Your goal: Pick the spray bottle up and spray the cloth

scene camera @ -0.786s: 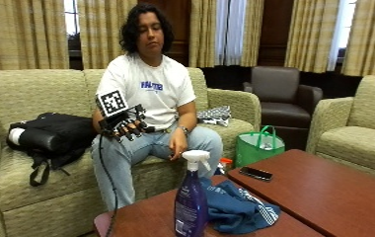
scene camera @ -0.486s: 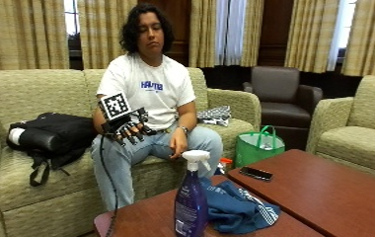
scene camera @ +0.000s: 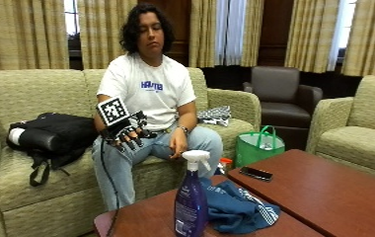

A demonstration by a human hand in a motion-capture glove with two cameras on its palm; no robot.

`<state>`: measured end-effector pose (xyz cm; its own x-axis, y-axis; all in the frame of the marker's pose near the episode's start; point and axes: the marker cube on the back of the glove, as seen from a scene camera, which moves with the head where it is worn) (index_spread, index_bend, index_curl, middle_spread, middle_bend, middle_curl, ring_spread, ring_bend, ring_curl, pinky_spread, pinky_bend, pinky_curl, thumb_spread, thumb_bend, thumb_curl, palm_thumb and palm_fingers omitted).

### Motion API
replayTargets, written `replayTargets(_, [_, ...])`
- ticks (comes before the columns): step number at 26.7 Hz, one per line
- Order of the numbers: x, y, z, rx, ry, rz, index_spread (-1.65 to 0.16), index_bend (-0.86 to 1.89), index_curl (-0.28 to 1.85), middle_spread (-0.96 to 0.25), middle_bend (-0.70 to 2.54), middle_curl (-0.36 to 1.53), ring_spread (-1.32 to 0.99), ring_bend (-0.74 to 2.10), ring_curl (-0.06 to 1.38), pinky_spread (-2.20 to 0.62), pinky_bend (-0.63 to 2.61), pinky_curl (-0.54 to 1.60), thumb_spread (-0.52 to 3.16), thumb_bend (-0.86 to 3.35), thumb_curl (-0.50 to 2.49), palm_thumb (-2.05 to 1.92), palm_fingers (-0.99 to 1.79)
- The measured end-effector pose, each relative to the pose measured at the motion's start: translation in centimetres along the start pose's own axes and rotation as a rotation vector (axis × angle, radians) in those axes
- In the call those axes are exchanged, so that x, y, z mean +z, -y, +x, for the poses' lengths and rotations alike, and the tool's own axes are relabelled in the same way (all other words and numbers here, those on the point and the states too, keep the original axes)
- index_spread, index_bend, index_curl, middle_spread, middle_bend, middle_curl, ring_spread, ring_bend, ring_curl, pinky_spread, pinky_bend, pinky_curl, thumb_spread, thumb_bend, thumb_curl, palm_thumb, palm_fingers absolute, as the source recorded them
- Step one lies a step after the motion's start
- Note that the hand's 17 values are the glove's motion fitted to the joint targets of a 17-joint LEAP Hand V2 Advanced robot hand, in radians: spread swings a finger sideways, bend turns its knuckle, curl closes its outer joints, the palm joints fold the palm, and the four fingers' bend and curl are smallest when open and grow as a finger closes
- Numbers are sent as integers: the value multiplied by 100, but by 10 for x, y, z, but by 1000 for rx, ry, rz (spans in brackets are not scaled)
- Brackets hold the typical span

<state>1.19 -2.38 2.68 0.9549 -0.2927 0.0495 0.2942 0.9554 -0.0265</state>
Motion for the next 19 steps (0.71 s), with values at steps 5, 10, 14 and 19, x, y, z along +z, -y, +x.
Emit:
replayTargets(5, [17, 14, 4, 27, 37, 33, -40, 12, 19, -10, 25, 27, -8, 44, 26, 22, 38, 27, 91, 0, 23, 41, 56])
replayTargets(10, [37, 23, 7, -9, 87, 61, -40, 11, 19, -10, 26, 29, -9, 46, 28, 21, 38, 28, 93, -2, 25, 43, 57])
replayTargets(14, [52, 48, 5, 63, 149, 151, -39, 11, 19, -10, 27, 31, -10, 48, 29, 20, 36, 29, 94, -2, 26, 44, 60])
replayTargets(19, [67, 56, 5, 2, 190, 68, -39, 11, 20, -11, 26, 32, -11, 48, 30, 19, 36, 30, 95, -2, 27, 45, 60])
